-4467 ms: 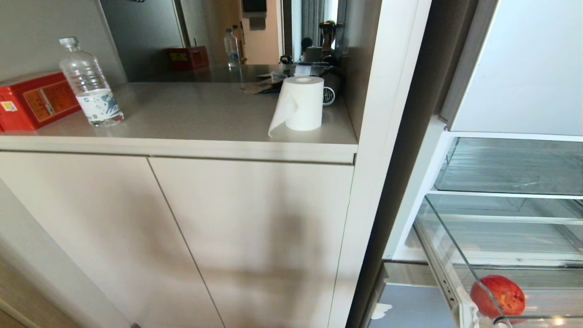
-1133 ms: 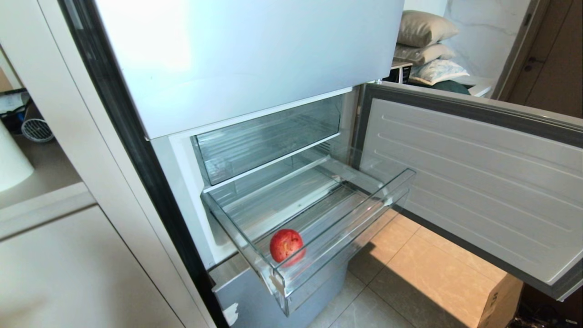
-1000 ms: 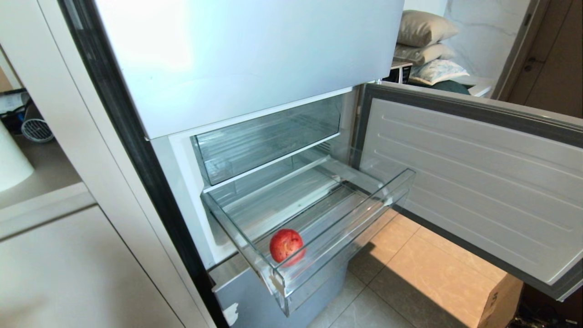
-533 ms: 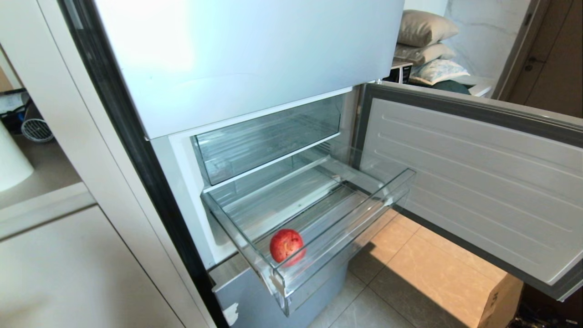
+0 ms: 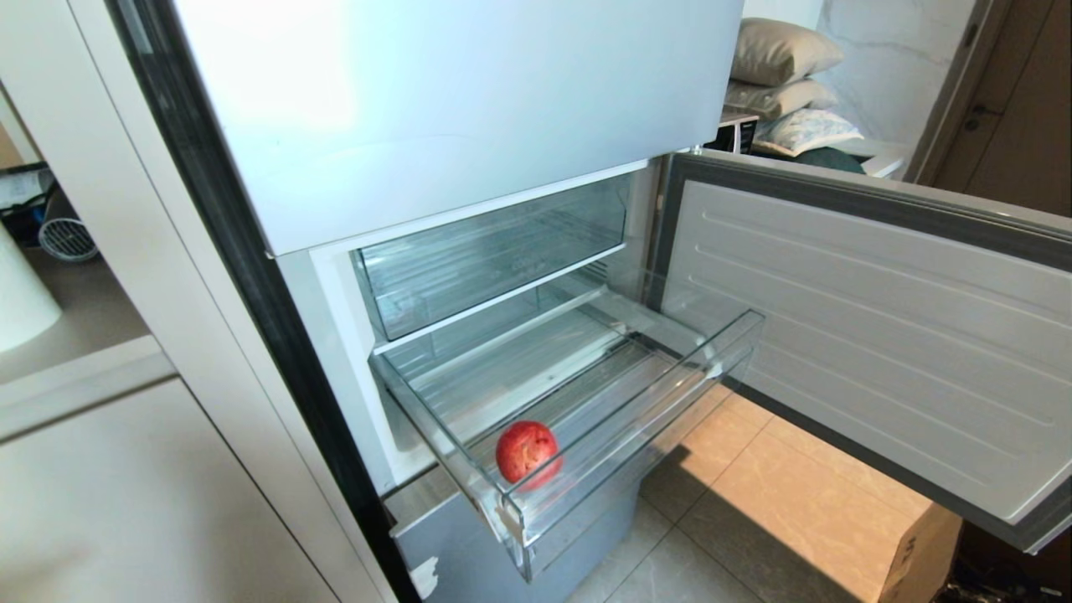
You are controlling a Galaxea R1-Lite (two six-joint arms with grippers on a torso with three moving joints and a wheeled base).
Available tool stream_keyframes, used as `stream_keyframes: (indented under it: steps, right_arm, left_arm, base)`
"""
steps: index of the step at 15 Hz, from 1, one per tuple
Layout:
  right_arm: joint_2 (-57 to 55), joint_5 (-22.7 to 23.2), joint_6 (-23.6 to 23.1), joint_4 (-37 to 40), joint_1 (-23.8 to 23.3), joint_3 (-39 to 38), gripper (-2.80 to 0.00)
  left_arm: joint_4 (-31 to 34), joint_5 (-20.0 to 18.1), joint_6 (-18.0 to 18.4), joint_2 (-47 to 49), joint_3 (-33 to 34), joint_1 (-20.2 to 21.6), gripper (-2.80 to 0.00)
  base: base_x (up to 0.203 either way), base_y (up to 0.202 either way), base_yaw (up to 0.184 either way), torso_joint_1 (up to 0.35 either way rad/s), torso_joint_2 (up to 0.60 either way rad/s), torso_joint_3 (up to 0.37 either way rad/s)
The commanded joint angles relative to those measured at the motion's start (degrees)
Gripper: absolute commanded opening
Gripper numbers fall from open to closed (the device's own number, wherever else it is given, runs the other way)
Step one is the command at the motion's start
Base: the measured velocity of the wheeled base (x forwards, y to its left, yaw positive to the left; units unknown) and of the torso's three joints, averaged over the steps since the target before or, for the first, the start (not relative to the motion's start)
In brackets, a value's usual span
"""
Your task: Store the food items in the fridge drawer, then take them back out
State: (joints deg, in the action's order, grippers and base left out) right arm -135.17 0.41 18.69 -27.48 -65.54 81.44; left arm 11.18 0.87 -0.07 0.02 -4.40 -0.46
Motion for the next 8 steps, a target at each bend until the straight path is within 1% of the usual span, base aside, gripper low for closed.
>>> stream_keyframes:
  steps: [1, 8]
  right_arm:
    - [-0.24, 0.02, 0.19, -0.23, 0.09, 0.65, 0.00]
    - [1.25, 0.02, 0.17, -0.03, -0.56, 0.43, 0.00]
  left_arm:
    - [0.07, 0.06, -0.01, -0.02, 0.01, -0.03, -2.80]
    - [0.07, 0.10, -0.01, -0.02, 0.01, 0.02, -2.80]
  base:
    - [0.000, 0.000, 0.000, 0.000, 0.00, 0.000]
    - [0.000, 0.000, 0.000, 0.000, 0.00, 0.000]
